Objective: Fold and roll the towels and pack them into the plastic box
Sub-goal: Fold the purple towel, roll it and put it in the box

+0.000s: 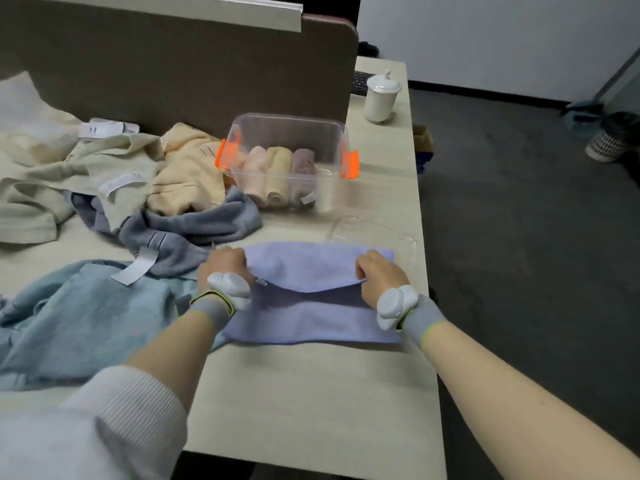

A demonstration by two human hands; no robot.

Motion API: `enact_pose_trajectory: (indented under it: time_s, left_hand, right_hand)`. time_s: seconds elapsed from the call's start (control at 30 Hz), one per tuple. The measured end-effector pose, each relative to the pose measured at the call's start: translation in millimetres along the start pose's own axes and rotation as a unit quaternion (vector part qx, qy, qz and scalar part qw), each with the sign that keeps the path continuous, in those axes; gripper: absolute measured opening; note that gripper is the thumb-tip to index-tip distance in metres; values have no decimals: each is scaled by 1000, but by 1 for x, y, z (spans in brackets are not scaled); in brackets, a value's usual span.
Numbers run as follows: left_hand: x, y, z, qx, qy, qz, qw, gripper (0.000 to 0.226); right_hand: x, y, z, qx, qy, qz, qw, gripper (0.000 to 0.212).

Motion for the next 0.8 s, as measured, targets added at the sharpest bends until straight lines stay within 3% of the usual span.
enact_pose_trajectory:
  time_s: [0.1, 0.3, 0.4, 0.53, 0.63, 0.8]
  left_hand:
    - [-10, 29, -15, -14, -3, 27, 1000, 19]
    - [-36, 62, -41, -35, -31, 35, 998, 18]
    - [-43, 71, -50, -61, -44, 27, 997, 4]
    - [-47, 76, -54, -76, -57, -1, 995, 21]
    - [-44, 77, -51, -85, -60, -22, 994, 11]
    - [-42, 61, -31, -61, -69, -123, 988, 11]
  right_hand:
    - [-3, 18, -19, -1, -32, -36, 999, 24]
    - [2, 56, -41, -35, -28, -58, 997, 21]
    - [8, 68, -45, -45, -10, -52, 998, 26]
    - [7, 66, -48, -50, 4, -35, 998, 25]
    - [2, 60, -45, -70, 19, -44, 996, 26]
    - [-9, 33, -7, -4, 44, -14, 999, 32]
Point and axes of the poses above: each hand's wrist, its own z-axis towards the middle knuckle, its own y-axis out of the palm, x = y × z, the point moved 7 cm from there along z, towards the middle knuckle, and after that the axes turned 4 degrees about -x, right-handed, at the moved point
